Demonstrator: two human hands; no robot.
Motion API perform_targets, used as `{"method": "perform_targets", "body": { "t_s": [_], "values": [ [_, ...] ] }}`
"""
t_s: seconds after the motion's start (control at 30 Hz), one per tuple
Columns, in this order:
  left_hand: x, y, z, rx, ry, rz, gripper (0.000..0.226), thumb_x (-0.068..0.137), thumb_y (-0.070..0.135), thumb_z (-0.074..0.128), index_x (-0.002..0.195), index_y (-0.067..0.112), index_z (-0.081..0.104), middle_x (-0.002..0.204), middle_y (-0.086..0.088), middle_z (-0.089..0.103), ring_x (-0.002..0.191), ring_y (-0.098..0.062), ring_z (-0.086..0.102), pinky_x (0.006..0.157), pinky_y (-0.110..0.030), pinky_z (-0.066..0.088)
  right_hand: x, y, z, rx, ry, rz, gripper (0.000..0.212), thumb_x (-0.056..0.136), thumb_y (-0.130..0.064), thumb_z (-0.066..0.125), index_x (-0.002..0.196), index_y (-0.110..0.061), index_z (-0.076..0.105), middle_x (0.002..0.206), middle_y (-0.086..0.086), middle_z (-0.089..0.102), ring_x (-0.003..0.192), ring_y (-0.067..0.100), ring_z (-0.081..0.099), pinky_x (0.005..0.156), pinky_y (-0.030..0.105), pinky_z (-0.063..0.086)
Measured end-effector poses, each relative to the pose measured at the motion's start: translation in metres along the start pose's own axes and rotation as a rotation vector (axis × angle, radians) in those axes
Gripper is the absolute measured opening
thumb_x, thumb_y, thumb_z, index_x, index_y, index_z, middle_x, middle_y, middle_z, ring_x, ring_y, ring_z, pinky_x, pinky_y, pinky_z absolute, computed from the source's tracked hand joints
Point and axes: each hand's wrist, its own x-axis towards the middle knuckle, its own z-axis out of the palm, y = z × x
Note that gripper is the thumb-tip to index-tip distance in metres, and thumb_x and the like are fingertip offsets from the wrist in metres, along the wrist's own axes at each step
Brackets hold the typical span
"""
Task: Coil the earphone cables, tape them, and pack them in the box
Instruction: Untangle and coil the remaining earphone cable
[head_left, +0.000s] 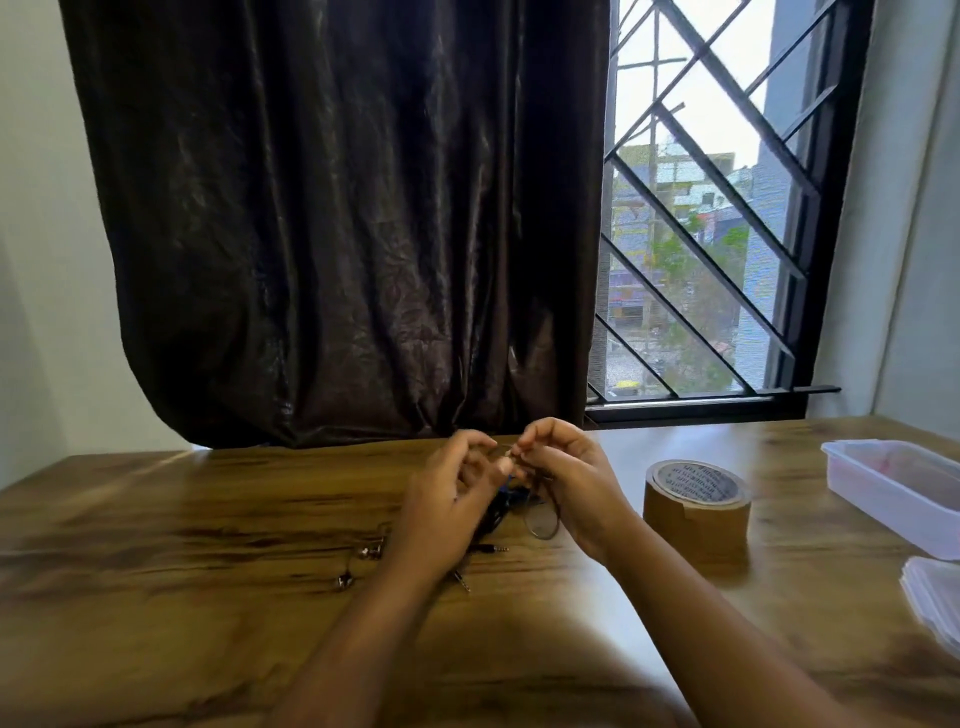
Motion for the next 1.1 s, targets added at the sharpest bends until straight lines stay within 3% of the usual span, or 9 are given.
{"method": "perform_targets", "body": {
  "t_s": [0.2, 0.43, 0.6, 0.67, 0.77, 0.83, 0.93, 1.0, 1.1],
  "values": [
    [0.000, -0.018, -0.001, 0.275, -0.032, 0.000, 0.018, 0.093, 0.040, 0.048, 0.080, 0.032, 0.058, 0.071, 0.008, 0.061, 0.069, -0.005, 0.057, 0.065, -0.040, 0.051, 0.000, 0.000, -0.003, -0.201, 0.113, -0.032, 0.024, 0.089, 0.007, 0.053, 0.087, -0.012, 0.069, 0.086, 0.011, 0.067, 0.077, 0.018, 0.063, 0.070, 0.025, 0.054],
    [0.007, -0.005, -0.018, 0.064, 0.162, 0.018, 0.027, 0.083, 0.031, 0.067, 0.061, 0.018, 0.057, 0.065, 0.002, 0.048, 0.071, -0.004, 0.045, 0.062, -0.013, 0.037, 0.002, 0.007, -0.024, -0.909, 0.186, 0.038, 0.029, 0.088, 0.009, 0.051, 0.082, -0.012, 0.070, 0.085, 0.001, 0.064, 0.073, 0.005, 0.057, 0.058, 0.003, 0.042],
    [0.011, 0.003, -0.038, -0.449, 0.197, -0.180, 0.033, 0.077, 0.037, 0.062, 0.052, 0.018, 0.054, 0.050, 0.005, 0.036, 0.050, -0.006, 0.036, 0.062, -0.014, 0.042, 0.000, 0.012, -0.025, -1.306, 0.164, 0.066, 0.031, 0.086, 0.008, 0.042, 0.091, -0.018, 0.059, 0.100, 0.007, 0.061, 0.096, 0.027, 0.057, 0.068, 0.024, 0.037],
    [0.010, 0.004, -0.040, -0.643, 0.122, -0.252, 0.024, 0.085, 0.029, 0.057, 0.067, 0.015, 0.065, 0.054, 0.001, 0.043, 0.051, -0.008, 0.042, 0.065, -0.018, 0.043, -0.002, 0.011, -0.024, -1.496, 0.160, 0.150, 0.021, 0.092, -0.006, 0.045, 0.104, -0.018, 0.058, 0.106, 0.005, 0.061, 0.102, 0.028, 0.055, 0.071, 0.029, 0.037],
    [0.007, 0.005, -0.042, -0.858, -0.090, -0.355, 0.030, 0.093, 0.015, 0.047, 0.118, 0.020, 0.063, 0.067, 0.001, 0.058, 0.045, -0.005, 0.046, 0.041, -0.015, 0.039, -0.006, 0.010, -0.022, -1.678, 0.083, 0.366, 0.022, 0.093, -0.020, 0.044, 0.112, -0.020, 0.055, 0.112, 0.005, 0.060, 0.105, 0.026, 0.055, 0.083, 0.037, 0.039],
    [0.005, 0.003, -0.041, -0.811, -0.203, -0.379, 0.039, 0.093, 0.015, 0.046, 0.125, 0.036, 0.055, 0.074, -0.001, 0.061, 0.041, -0.004, 0.043, 0.034, -0.012, 0.034, -0.005, 0.009, -0.020, -1.702, 0.064, 0.383, 0.026, 0.090, -0.016, 0.043, 0.112, -0.019, 0.057, 0.114, 0.005, 0.060, 0.108, 0.025, 0.053, 0.091, 0.039, 0.037],
    [0.004, 0.004, -0.039, -0.731, -0.334, -0.385, 0.036, 0.097, 0.017, 0.041, 0.127, 0.031, 0.056, 0.069, -0.003, 0.057, 0.037, -0.003, 0.035, 0.032, -0.013, 0.025, -0.003, 0.007, -0.012, -1.561, 0.135, 0.097, 0.039, 0.087, -0.010, 0.044, 0.121, -0.022, 0.057, 0.123, 0.001, 0.058, 0.117, 0.023, 0.049, 0.099, 0.038, 0.034],
    [0.004, 0.005, -0.038, -0.698, -0.394, -0.398, 0.033, 0.098, 0.017, 0.039, 0.124, 0.021, 0.060, 0.061, -0.003, 0.049, 0.035, -0.003, 0.030, 0.033, -0.014, 0.019, -0.001, 0.006, -0.007, -1.153, 0.143, -0.112, 0.047, 0.083, -0.010, 0.044, 0.124, -0.029, 0.057, 0.121, -0.004, 0.061, 0.115, 0.020, 0.054, 0.100, 0.039, 0.041],
    [0.003, 0.009, -0.036, -0.715, -0.456, -0.406, 0.034, 0.093, 0.022, 0.043, 0.121, 0.021, 0.063, 0.053, -0.001, 0.039, 0.035, -0.002, 0.030, 0.035, -0.014, 0.018, -0.002, 0.008, 0.007, -0.548, -0.099, -0.063, 0.045, 0.089, -0.004, 0.054, 0.123, -0.032, 0.058, 0.111, -0.006, 0.065, 0.104, 0.017, 0.063, 0.088, 0.034, 0.054]
  ]
}}
